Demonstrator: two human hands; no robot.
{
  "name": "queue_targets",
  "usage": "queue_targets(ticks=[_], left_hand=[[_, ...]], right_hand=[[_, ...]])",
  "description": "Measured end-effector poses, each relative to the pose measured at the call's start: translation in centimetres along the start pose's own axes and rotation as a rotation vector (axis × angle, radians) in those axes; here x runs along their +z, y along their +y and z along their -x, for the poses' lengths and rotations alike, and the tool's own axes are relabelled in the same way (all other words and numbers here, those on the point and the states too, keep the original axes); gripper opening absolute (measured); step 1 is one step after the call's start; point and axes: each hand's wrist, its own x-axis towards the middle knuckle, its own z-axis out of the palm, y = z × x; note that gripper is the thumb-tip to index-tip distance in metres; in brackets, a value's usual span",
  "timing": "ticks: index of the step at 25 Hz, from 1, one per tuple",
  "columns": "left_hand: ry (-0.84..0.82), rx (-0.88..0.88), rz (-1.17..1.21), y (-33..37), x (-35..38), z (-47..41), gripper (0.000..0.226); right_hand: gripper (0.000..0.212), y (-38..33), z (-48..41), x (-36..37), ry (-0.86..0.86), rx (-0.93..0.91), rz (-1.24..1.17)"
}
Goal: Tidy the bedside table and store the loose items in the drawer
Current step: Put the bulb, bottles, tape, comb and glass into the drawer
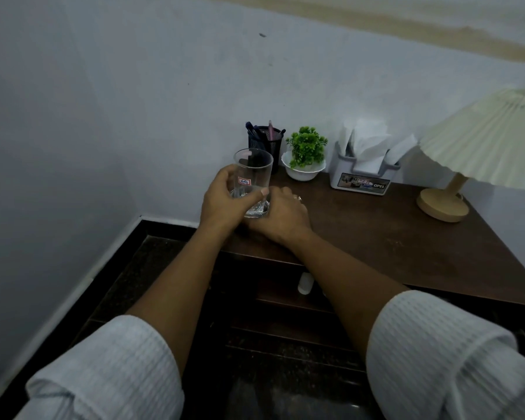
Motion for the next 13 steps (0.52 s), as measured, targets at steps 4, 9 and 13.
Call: queue_targets(ticks=[4, 9, 13], left_hand=[[-0.007, 0.016, 0.015, 0.10, 0.10, -0.47, 0.073], [-0.019, 0.024, 0.005, -0.23, 0.02, -0.60, 0.068], [-0.021, 0.053, -0.022, 0.05, 0.03, -0.33, 0.065]], right_hand=[[0.103, -0.05, 0.17, -0.13, 0.014, -0.005, -0.003], [0.092, 0.05, 0.07, 0.27, 0.046, -0.016, 0.010], [0.088, 0.15, 0.32, 0.19, 0.082, -0.025, -0.020]])
